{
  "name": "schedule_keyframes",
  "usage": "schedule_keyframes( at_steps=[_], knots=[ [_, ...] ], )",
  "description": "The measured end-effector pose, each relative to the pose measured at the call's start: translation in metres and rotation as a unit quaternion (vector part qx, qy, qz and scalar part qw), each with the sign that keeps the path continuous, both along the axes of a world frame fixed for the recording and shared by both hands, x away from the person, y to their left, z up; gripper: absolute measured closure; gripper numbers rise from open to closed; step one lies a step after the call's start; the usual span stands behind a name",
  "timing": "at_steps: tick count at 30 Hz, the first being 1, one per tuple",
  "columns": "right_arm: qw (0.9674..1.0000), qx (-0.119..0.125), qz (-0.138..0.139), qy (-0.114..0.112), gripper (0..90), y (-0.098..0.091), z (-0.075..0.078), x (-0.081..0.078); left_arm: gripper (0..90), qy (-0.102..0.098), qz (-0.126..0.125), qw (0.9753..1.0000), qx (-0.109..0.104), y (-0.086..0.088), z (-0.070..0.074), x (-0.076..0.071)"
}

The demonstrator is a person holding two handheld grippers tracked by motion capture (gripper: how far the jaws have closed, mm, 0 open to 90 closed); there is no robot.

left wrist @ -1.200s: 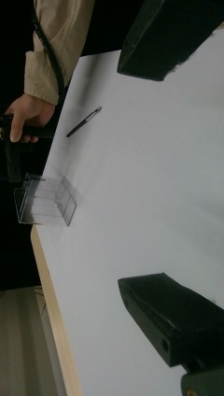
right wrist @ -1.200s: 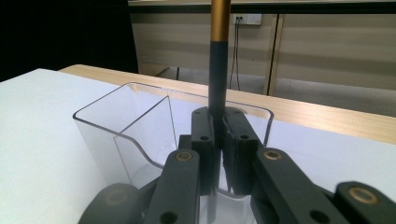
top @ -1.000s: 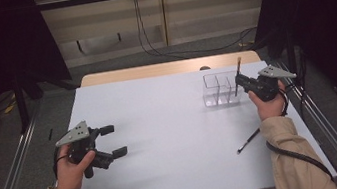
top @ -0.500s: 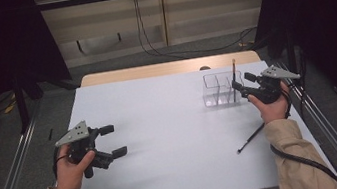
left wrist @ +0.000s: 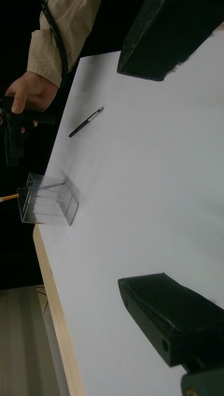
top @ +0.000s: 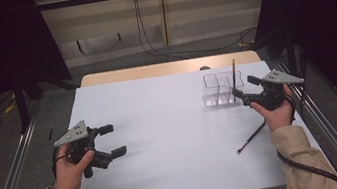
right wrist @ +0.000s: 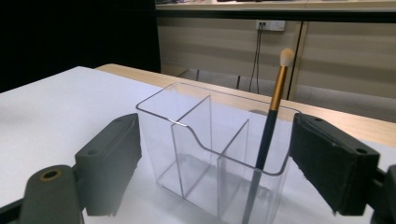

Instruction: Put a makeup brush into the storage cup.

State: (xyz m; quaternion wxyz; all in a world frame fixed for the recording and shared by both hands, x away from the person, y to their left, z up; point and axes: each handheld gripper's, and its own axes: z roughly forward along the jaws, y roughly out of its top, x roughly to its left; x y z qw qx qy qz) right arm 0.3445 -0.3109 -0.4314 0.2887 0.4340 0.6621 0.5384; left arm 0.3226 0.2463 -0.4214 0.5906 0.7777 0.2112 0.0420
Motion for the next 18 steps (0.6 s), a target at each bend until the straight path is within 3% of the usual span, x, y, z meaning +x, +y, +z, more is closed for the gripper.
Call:
schedule_keyframes(
  at_steps=[18],
  knots=[
    [0.9997,-0.005,0.025,-0.002,13.5,0.003,0.000,-0.025,0.8,0.000,0.002,1.0000,-0.004,0.002,0.000,0.001]
  ],
)
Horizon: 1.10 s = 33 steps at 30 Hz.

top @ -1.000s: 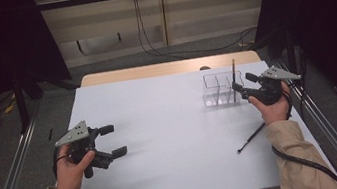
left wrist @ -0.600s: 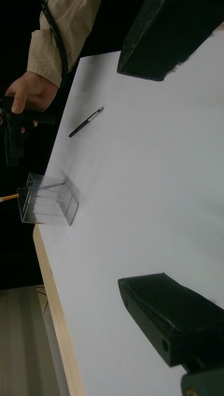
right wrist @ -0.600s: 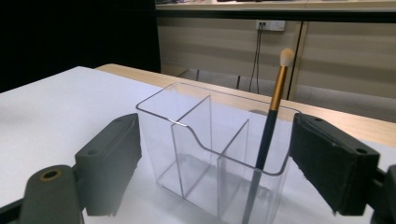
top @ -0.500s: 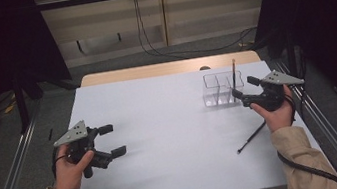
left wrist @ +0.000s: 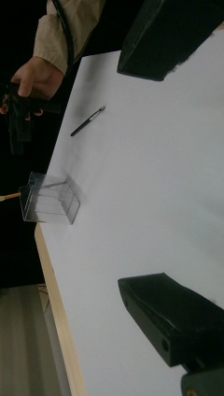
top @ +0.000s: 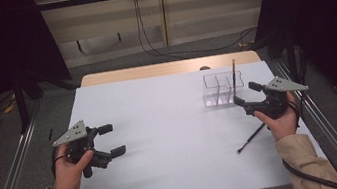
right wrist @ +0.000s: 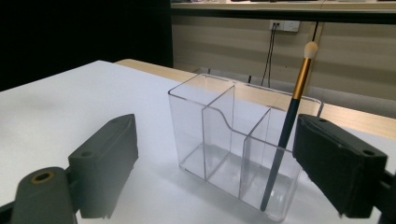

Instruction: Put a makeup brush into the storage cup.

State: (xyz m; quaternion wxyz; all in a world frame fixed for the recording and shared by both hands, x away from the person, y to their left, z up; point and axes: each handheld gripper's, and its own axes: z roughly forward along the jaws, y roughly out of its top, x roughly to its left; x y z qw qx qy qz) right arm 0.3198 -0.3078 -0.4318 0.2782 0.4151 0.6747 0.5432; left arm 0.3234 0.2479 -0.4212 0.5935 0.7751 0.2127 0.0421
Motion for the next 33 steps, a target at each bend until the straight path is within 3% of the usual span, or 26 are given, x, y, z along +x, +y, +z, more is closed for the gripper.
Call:
schedule_keyframes(
  at_steps=[21,33],
  knots=[
    [0.9997,-0.004,0.024,0.005,11.4,0.001,0.003,-0.033,0.7,-0.009,0.011,0.9999,-0.001,0.005,-0.001,0.000],
    [0.9993,-0.011,0.035,0.012,11.3,0.004,-0.002,-0.044,0.5,-0.018,0.012,0.9998,-0.002,0.008,0.000,0.000]
  ],
)
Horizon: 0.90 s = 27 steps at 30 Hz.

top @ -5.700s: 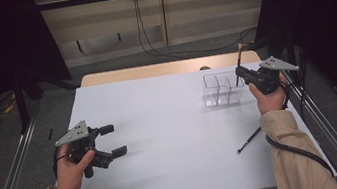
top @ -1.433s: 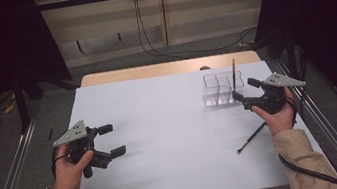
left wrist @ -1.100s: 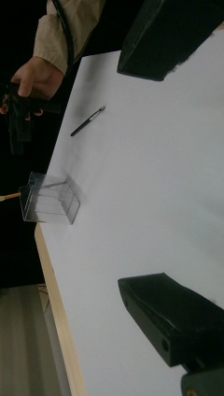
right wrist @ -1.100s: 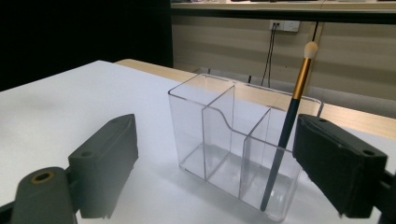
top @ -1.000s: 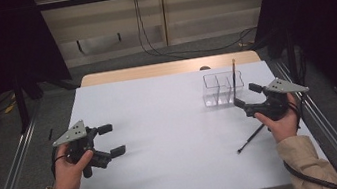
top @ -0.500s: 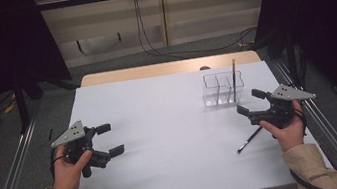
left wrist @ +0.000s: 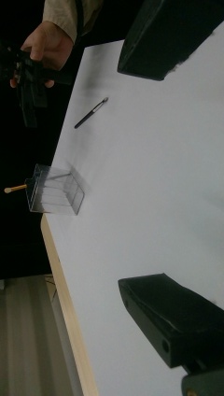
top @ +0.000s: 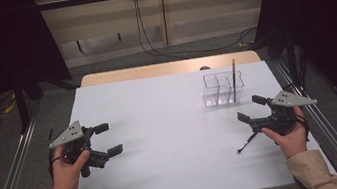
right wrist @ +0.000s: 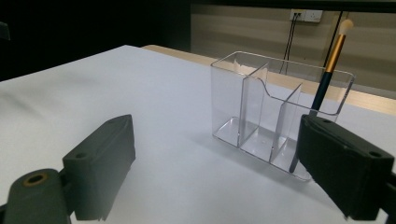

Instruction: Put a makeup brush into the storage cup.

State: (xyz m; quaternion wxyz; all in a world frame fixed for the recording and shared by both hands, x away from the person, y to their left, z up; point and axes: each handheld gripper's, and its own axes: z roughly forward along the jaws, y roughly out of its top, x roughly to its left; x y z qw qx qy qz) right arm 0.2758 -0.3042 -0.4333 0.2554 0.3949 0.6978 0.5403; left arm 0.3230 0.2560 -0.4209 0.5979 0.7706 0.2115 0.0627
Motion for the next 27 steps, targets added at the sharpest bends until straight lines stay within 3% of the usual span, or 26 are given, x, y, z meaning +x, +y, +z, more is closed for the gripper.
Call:
schedule_keyframes(
  at_steps=[27],
  knots=[
    [0.9999,-0.003,0.015,0.007,11.0,0.003,-0.002,-0.021,0.4,-0.005,0.002,1.0000,0.000,0.003,-0.001,-0.001]
  ],
)
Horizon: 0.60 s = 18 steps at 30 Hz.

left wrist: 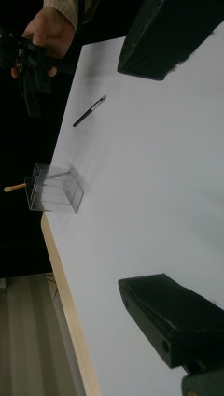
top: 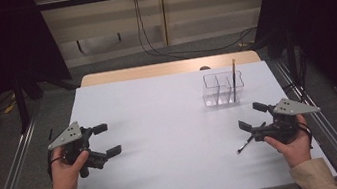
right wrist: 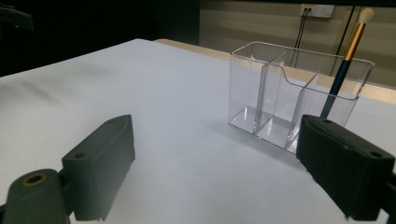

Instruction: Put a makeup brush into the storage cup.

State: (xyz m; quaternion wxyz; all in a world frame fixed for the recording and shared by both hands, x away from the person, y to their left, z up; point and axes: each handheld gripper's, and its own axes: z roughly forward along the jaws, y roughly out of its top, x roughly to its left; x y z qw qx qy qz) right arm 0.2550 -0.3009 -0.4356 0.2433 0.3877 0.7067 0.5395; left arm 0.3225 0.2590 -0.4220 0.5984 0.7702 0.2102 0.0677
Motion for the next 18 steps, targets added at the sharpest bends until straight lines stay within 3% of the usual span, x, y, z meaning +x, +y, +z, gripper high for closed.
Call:
schedule_keyframes(
  at_steps=[18],
  knots=[
    [1.0000,-0.006,0.005,-0.002,10.4,-0.002,0.000,-0.017,0.2,-0.009,0.004,0.9999,0.006,0.002,-0.001,0.000]
  ],
)
